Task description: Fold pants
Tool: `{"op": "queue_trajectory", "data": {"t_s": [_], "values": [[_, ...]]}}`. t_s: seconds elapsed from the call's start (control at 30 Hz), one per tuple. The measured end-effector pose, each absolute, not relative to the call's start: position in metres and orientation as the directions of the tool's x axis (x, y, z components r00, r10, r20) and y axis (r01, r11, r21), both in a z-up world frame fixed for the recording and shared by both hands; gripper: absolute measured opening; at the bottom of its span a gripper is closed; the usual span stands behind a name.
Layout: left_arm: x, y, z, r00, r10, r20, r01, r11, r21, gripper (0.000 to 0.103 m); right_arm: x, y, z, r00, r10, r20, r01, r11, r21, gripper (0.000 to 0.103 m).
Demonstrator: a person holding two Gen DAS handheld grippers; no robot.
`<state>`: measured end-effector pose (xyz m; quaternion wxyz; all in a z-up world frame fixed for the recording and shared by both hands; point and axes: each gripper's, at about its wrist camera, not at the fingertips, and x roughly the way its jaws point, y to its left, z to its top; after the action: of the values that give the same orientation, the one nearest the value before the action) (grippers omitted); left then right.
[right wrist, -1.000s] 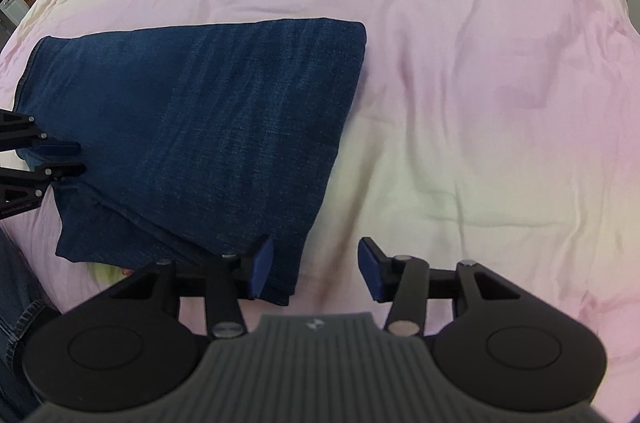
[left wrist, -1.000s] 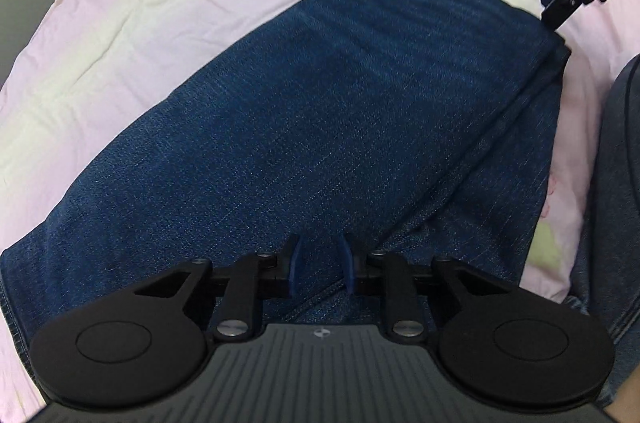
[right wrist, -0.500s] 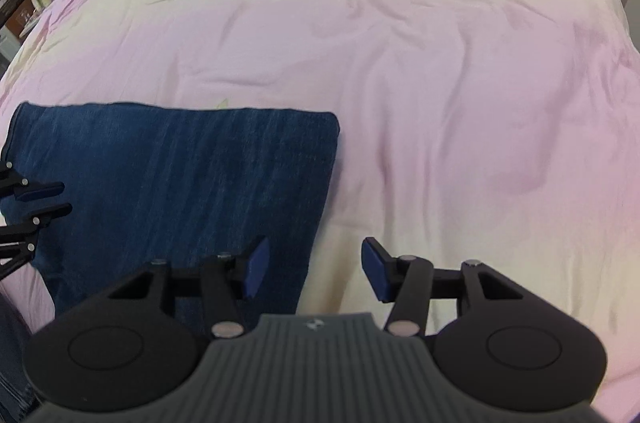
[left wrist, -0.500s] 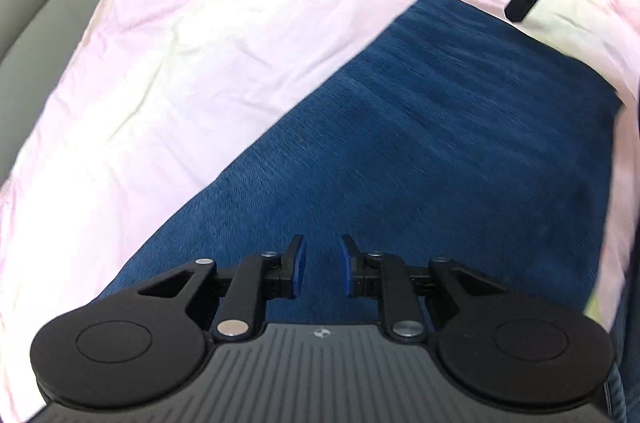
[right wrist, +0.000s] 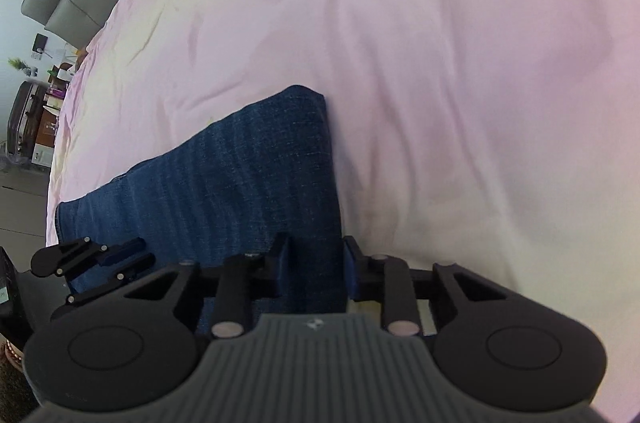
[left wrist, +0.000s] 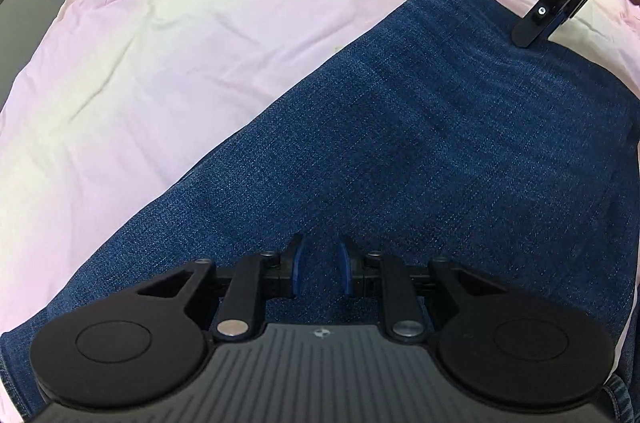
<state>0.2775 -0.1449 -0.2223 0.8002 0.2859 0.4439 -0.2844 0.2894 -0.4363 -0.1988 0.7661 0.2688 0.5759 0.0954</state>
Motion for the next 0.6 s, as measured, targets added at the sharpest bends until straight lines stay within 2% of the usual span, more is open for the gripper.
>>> {"op": "queue_trajectory", "data": {"t_s": [0.1,0.23,0.4,0.6], "values": [[0.269,-0.139,-0.212,0.446,-0.219,-0.868,0.708,0.679,0.192,0.024,0.285,-0.427,-0.174,0.334,0.444,-0.831,0.117,0.855,0.504,0.01],[0.245,-0.119,-0.197,0.34,-0.32,-0.884,0.774,0.629,0.071,0.024,0.281,-0.415,-0.135,0.357,0.443,-0.823,0.078,0.863,0.498,0.007],[0.217,-0.1,-0.202,0.343,-0.272,-0.899,0.785,0.609,0.115,0.023,0.275,-0.392,-0.091,0.365,0.415,-0.833,0.044,0.887,0.46,0.006],[0.209,-0.094,-0.213,0.352,-0.283,-0.892,0.759,0.644,0.095,0.018,0.27,-0.358,-0.041,0.387,0.425,-0.818,0.02,0.883,0.469,0.005]]}}
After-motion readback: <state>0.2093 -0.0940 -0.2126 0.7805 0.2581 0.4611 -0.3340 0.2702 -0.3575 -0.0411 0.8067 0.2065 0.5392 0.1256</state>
